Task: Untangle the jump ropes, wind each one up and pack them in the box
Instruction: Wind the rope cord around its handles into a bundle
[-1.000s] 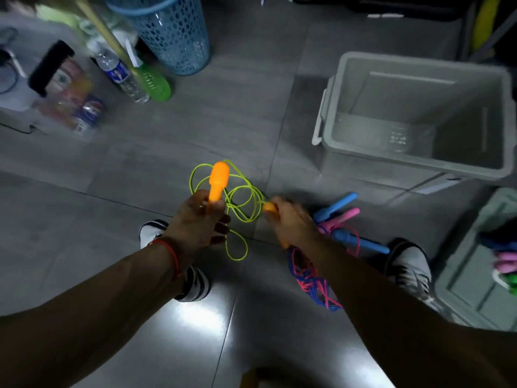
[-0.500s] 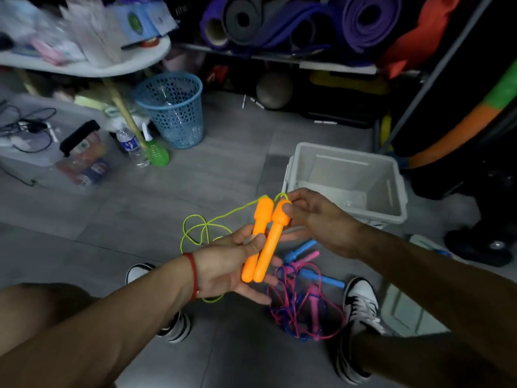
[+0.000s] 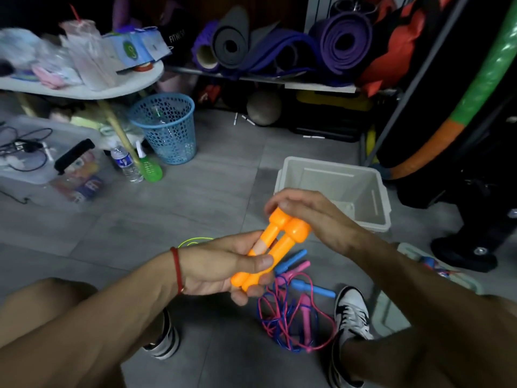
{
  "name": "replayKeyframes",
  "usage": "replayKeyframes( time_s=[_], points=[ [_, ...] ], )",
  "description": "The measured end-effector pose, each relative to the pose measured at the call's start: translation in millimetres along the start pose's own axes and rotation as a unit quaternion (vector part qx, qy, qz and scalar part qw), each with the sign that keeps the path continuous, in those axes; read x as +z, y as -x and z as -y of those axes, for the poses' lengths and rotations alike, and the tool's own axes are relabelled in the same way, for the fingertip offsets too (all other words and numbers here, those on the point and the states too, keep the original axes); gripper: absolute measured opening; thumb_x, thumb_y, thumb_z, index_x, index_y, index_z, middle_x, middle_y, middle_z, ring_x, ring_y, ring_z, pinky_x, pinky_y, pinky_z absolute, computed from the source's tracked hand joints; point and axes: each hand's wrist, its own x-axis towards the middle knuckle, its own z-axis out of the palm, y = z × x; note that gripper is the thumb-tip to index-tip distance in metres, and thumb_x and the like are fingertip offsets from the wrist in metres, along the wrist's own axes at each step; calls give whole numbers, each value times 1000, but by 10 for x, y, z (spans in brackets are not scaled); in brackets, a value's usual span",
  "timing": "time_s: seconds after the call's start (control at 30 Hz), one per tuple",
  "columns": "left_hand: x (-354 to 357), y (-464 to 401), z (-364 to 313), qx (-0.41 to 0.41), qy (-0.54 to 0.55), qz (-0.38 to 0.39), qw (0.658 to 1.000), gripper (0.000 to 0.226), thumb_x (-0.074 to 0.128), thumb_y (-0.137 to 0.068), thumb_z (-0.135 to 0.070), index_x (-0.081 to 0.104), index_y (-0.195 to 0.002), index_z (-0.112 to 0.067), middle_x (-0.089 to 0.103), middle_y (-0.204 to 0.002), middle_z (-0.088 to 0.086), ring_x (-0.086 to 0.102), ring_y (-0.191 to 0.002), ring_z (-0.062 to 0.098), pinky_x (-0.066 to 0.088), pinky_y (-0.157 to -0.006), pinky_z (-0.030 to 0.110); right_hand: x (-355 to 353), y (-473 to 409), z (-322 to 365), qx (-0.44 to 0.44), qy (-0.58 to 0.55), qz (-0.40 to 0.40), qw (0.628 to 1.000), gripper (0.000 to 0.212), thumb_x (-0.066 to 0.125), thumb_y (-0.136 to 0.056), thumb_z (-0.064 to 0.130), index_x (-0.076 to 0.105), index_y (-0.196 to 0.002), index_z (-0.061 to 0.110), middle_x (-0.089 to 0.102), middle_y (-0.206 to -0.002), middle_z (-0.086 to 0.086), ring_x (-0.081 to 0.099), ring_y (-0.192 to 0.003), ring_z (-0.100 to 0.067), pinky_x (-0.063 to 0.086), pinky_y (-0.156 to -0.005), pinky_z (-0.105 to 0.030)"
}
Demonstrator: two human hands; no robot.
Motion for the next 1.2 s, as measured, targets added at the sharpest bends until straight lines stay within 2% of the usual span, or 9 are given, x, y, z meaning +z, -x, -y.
replayKeyframes(
  time_s=[0.07, 0.13, 0.23, 0.33, 0.47, 0.57, 0.8, 1.0, 1.2],
  points=[
    [-3, -72, 9, 23, 28, -19, 999, 20, 59, -98, -20, 50, -115, -16, 51, -85, 10, 47, -67, 21, 34, -49, 22, -42, -128, -20, 1, 27, -22, 999, 28, 51, -87, 32, 73, -91, 15, 71, -86, -11, 64, -84, -35, 50, -77, -52],
    [-24, -148, 28, 64, 31, -83, 994, 19, 60, -96, -20, 52, -107, -8, 57, -85, 13, 48, -63, 18, 33, -47, 21, -153, -233, -22, -4, 131, -56, 990, 34, 46, -78, 34, 73, -83, 15, 68, -74, -6, 62, -74, -25, 50, -71, -46],
    [-48, -189, 26, 101, 32, -130, 986, 23, 59, -96, -20, 52, -110, -3, 57, -85, 14, 49, -59, 15, 35, -46, 21, -294, -325, -67, -3, 205, -108, 973, 41, 40, -75, 42, 69, -74, 14, 61, -67, -3, 60, -70, -22, 49, -68, -42],
    [-57, -166, 40, 77, 48, -108, 990, 30, 58, -94, -26, 54, -115, -5, 52, -80, 8, 42, -58, 13, 31, -44, 19, -240, -415, -70, 19, 199, -117, 973, 31, 40, -76, 42, 63, -59, 30, 60, -65, 4, 59, -72, -22, 49, -68, -37],
    [-123, -167, 52, 87, 73, -125, 986, 34, 58, -93, -24, 55, -116, 1, 50, -78, 9, 38, -58, 13, 25, -44, 20, -185, -520, -156, 41, 194, -111, 974, 36, 37, -73, 50, 63, -69, 27, 67, -78, -3, 62, -79, -23, 52, -76, -39],
    [-190, -129, 13, 76, 95, -108, 987, 44, 58, -93, -20, 54, -123, 12, 51, -82, 12, 42, -62, 15, 33, -46, 21, -194, -526, -164, 41, 163, -144, 975, 26, 45, -78, 43, 63, -82, 25, 68, -72, -1, 63, -74, -19, 51, -69, -35],
    [-162, 3, -52, 28, 46, -56, 997, 27, 57, -92, -17, 55, -113, 1, 54, -85, 18, 49, -62, 18, 38, -48, 24, -119, -513, -158, 12, 186, -184, 965, 36, 48, -91, 48, 66, -79, 19, 62, -64, -4, 61, -72, -22, 50, -66, -34],
    [-181, 12, -113, 33, 25, -73, 996, 33, 57, -93, -27, 56, -116, -3, 49, -76, 8, 22, -42, 6, 11, -40, 19, -144, -506, -114, 9, 185, -242, 952, 47, 45, -94, 55, 60, -62, 24, 47, -53, -1, 52, -66, -23, 34, -63, -31],
    [-165, -39, -84, 72, 94, -42, 992, 25, 52, -98, -18, 54, -116, -2, 47, -80, 6, 24, -47, 4, 18, -43, 18, -186, -457, -43, 19, 109, -247, 963, 66, 39, -93, 63, 69, -73, 8, 61, -59, -11, 61, -62, -24, 48, -64, -37]
  ],
)
